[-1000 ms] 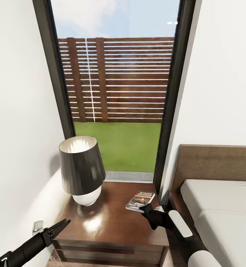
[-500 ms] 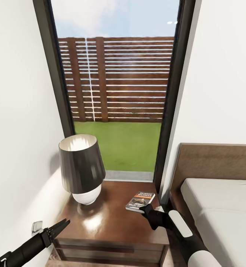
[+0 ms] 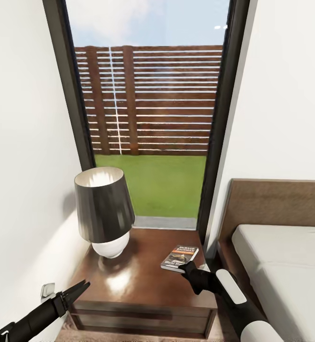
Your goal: In the bedroom, move the book from the bed onto either nightstand, and place the two sandals side by side next to the bed.
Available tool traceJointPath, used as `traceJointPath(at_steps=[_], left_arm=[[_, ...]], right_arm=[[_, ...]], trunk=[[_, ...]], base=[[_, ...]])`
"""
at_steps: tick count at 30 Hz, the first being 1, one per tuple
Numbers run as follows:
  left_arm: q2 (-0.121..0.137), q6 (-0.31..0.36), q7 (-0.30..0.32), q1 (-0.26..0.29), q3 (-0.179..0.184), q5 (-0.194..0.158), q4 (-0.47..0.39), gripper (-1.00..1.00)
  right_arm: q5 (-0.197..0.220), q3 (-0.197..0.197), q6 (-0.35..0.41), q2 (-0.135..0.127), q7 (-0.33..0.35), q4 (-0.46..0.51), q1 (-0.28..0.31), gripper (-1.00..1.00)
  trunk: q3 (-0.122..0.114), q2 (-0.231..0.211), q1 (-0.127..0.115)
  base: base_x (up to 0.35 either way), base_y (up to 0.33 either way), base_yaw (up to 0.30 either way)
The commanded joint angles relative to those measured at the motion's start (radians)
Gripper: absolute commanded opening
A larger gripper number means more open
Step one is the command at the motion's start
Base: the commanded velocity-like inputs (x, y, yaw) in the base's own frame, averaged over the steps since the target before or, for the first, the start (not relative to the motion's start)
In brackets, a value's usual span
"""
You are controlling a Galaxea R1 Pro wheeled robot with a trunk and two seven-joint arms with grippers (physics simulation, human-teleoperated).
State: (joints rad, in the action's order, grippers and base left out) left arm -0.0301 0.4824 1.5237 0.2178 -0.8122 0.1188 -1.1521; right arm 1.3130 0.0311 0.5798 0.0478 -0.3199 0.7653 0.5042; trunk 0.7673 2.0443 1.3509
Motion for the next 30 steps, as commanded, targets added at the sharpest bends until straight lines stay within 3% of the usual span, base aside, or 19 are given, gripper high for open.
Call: traceJointPath(at_steps=[1, 30], left_arm=[[-0.001, 0.01, 0.009, 0.002, -0.004, 0.01, -0.001, 1.0], [-0.002, 0.007, 0.008, 0.002, -0.004, 0.011, -0.001, 1.0]], right_arm=[[0.013, 0.001, -0.001, 0.0, -0.01, 0.002, 0.001, -1.0], [0.015, 0.001, 0.0, 0.0, -0.01, 0.002, 0.001, -1.0]], trunk=[[0.004, 0.008, 0.004], [0.095, 0.211, 0.115]], base=[[0.0, 0.0, 0.0], [0.0, 0.0, 0.0]])
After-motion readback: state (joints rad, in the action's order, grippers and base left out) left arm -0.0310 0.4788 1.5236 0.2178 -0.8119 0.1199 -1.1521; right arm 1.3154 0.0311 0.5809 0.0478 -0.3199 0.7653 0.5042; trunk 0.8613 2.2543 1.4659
